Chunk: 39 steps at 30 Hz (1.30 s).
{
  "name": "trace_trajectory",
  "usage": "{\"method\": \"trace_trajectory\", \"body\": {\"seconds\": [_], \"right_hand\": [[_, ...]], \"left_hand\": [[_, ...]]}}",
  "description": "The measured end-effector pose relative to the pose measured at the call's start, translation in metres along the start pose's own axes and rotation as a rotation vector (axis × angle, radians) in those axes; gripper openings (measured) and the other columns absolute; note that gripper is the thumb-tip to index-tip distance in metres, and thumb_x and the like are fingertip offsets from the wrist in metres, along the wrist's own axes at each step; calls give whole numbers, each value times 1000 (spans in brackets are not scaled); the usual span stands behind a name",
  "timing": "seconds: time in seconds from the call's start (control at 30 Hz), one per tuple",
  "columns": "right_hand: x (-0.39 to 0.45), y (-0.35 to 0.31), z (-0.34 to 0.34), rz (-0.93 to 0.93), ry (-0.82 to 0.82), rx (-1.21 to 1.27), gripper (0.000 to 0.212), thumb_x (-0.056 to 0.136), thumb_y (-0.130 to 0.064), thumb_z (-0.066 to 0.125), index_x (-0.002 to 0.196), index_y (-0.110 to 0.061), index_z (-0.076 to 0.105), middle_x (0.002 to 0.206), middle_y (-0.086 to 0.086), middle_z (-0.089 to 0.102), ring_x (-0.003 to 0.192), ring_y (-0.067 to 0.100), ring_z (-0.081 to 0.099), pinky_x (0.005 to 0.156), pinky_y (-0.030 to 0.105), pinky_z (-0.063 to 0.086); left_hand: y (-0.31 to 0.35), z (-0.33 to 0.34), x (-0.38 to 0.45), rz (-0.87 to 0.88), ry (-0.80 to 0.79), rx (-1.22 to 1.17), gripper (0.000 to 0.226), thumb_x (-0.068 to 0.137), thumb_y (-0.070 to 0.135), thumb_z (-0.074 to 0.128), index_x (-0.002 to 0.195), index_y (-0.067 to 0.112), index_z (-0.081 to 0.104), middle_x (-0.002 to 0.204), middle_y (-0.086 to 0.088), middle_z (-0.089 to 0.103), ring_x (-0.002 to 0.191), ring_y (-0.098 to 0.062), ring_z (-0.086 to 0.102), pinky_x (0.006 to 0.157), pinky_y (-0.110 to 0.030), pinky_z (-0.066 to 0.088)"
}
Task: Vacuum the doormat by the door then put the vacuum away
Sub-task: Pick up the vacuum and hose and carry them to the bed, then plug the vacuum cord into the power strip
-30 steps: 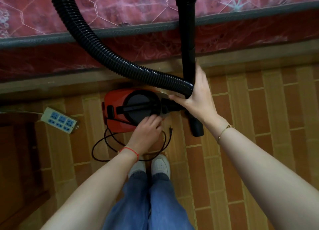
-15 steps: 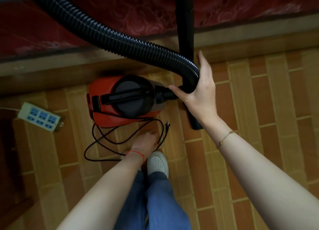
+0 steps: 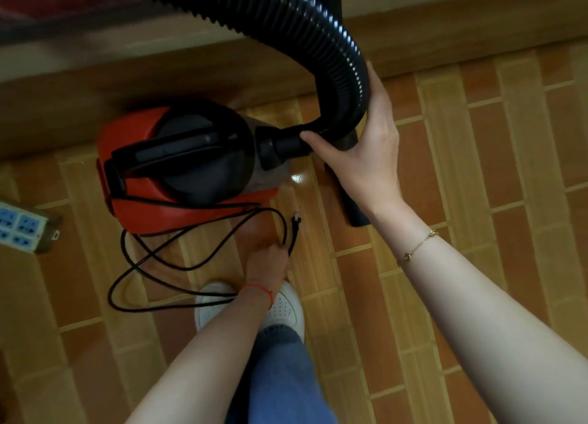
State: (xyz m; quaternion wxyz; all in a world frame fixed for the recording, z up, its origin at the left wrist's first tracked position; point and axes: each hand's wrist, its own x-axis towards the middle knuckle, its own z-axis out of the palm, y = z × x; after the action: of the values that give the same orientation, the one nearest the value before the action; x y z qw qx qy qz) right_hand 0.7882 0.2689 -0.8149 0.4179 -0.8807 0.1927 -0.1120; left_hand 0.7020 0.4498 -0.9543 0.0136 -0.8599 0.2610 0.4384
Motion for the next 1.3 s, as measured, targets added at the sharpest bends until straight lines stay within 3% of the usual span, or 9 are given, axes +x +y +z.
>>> {"method": "trace_trajectory", "body": {"seconds": [0.13,0.27,0.37,0.47,0.6,0.77,0.9,1.13,1.3], "right_hand": [[2,2,6,-9,22,4,97,74,-37,83,146,4,31,148,12,40,139,16,35,113,11,23],[0,-4,-1,58,6,-2,100,74,-38,82,148,0,28,151,9,37,142,16,32,114,11,21],[-5,-21,-13,182,-67,-13,101,75,-37,81,151,-5,23,154,8,33,143,17,28,111,11,18],[-12,-41,-25,337,-152,-58,93,76,-34,81,149,-8,28,145,9,43,135,20,39,110,24,30],[-20,-71,-39,454,-303,-183,62,79,-33,77,130,-10,49,124,7,57,116,23,57,97,41,51],[-25,-138,-63,444,-437,-307,44,90,-33,66,124,-7,55,118,10,63,107,26,63,87,37,54],[-18,-196,-72,411,-544,-350,44,92,-37,62,125,-9,58,117,9,67,105,26,65,83,35,54],[-10,-288,-57,360,-729,-297,45,93,-41,60,122,-7,63,115,10,68,109,25,63,92,38,53],[-11,-343,-30,397,-779,-260,45,92,-40,61,120,-4,64,113,9,68,108,23,63,91,33,51]], "left_hand": [[0,2,2,5,-7,-4,12,94,12,52,96,11,64,100,-4,63,85,-18,62,62,-26,40],[-2,-14,-9,-41,28,-148,16,93,20,53,79,13,57,86,-6,65,71,-18,61,55,-26,43],[-8,-45,-29,-69,34,-225,15,93,27,54,91,12,55,89,-7,65,76,-22,63,59,-31,49],[-14,-82,-61,-80,120,-259,26,94,33,51,108,12,55,94,-8,65,80,-24,64,61,-32,50],[-15,-137,-118,-90,245,-306,26,95,30,50,110,10,53,95,-12,67,89,-32,64,65,-32,42],[-28,-194,-180,-121,321,-405,25,89,27,54,109,13,49,88,-9,66,82,-32,64,61,-35,46],[-39,-231,-226,-119,412,-469,17,89,28,56,98,15,49,79,-6,66,75,-30,64,59,-37,49],[-63,-273,-292,-131,494,-580,11,93,29,53,98,20,48,76,4,60,65,-18,55,56,-32,45],[-94,-281,-334,-174,547,-681,9,94,30,54,97,24,48,82,4,63,72,-15,61,62,-34,53]]}}
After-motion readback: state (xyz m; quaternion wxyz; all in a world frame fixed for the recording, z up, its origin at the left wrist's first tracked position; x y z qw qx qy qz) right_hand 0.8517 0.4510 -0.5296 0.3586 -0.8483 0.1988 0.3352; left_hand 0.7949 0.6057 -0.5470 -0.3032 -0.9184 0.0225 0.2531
